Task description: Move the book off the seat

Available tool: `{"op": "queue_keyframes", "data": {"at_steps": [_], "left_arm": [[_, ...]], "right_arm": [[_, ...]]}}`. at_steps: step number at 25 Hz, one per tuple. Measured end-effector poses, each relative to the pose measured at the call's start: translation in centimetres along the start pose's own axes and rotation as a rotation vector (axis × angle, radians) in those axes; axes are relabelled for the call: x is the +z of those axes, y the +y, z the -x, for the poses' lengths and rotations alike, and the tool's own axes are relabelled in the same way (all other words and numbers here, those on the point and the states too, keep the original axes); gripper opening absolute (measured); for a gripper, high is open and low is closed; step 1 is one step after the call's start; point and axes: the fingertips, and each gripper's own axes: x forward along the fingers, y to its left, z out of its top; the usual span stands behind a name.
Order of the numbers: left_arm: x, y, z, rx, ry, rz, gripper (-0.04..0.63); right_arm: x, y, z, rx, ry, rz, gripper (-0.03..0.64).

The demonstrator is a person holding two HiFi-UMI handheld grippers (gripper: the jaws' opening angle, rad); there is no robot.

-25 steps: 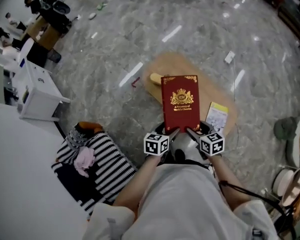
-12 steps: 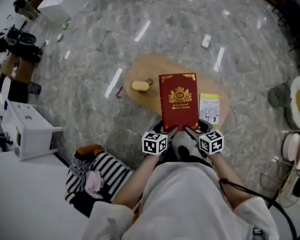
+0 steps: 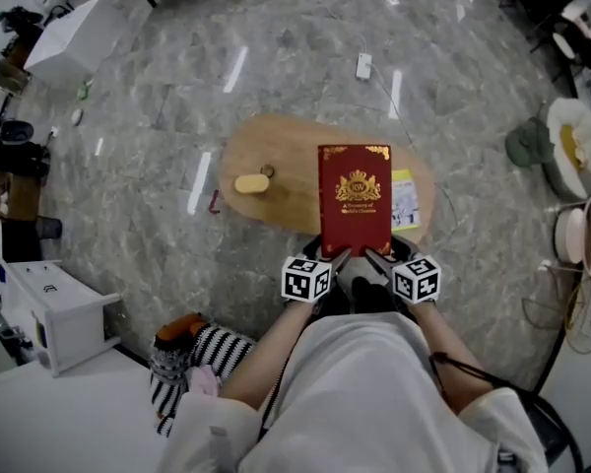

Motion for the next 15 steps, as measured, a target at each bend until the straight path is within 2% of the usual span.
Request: {"op": "queue_keyframes", "data": {"at_steps": [7, 12, 15], "left_arm": [[-0.4, -1.6, -2.7, -0.059, 0.069, -0.046, 0.339], [-0.2, -4.8, -7.6, -0.070, 0.098, -0.061, 0.339], [-0.7, -5.1, -8.8, -0.069, 0.108, -0.059, 0.339]], "right_arm": [[-1.3, -2.5, 1.5, -0.066, -0.016, -0.070, 0.310], [-2.0, -8.0, 3.5, -0.074, -0.012, -0.098, 0.310], [-2.7, -9.1, 3.5, -0.069, -0.002, -0.108, 0.310]]}}
